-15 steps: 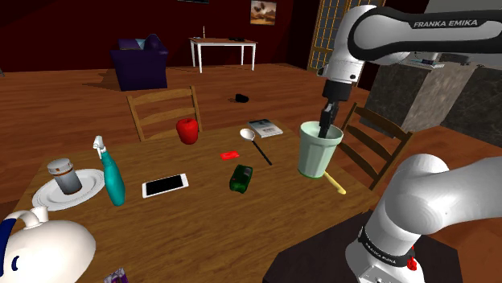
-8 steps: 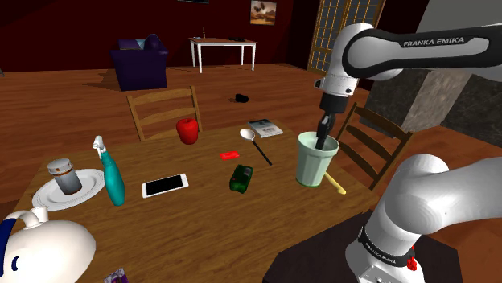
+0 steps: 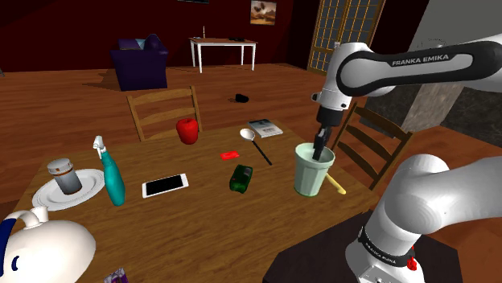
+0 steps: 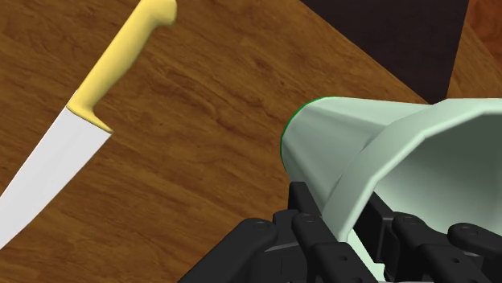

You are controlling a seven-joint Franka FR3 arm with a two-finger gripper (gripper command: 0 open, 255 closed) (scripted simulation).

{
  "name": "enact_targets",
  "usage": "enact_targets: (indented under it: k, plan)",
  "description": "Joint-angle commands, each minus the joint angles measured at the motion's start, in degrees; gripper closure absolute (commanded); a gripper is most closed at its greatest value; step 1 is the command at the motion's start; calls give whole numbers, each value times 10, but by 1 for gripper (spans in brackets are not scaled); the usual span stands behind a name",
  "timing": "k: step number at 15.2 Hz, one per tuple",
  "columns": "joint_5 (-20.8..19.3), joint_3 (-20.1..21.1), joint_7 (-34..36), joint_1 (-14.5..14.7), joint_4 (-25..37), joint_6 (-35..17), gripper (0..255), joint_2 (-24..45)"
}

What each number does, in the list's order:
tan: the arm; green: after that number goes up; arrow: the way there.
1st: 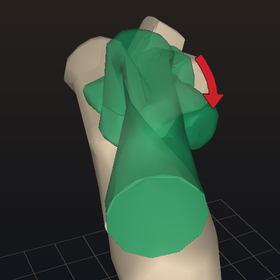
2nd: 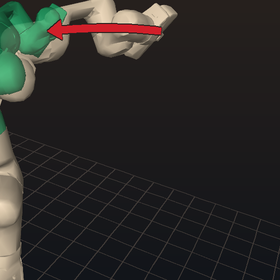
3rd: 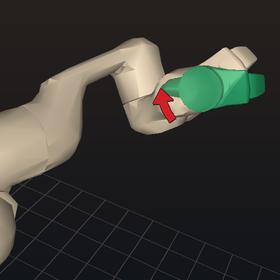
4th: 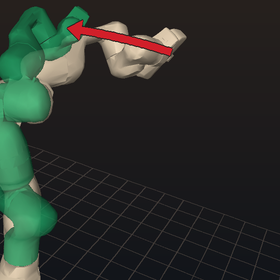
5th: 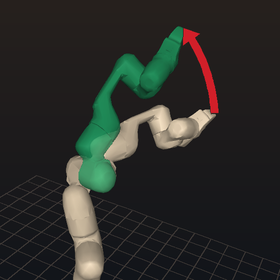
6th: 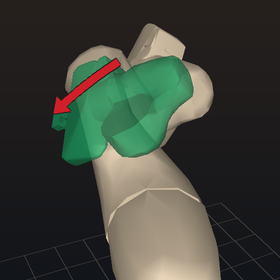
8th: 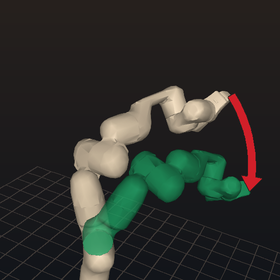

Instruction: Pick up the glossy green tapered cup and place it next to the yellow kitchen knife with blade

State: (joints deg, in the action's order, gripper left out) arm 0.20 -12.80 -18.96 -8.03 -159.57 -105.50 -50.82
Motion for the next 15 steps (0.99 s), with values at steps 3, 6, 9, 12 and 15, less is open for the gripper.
enact_targets:
  k: [3, 6, 9, 12, 15]
  plan:
    - [-3, -5, -5, -1, -25, -33, 255, 8]
    - [-5, -8, -9, -2, -44, -60, 255, 16]
    - [-7, -13, -13, -3, -64, -92, 255, 29]
    - [-7, -13, -13, -3, -64, -92, 255, 29]
    - [-7, -13, -13, -3, -64, -92, 255, 29]
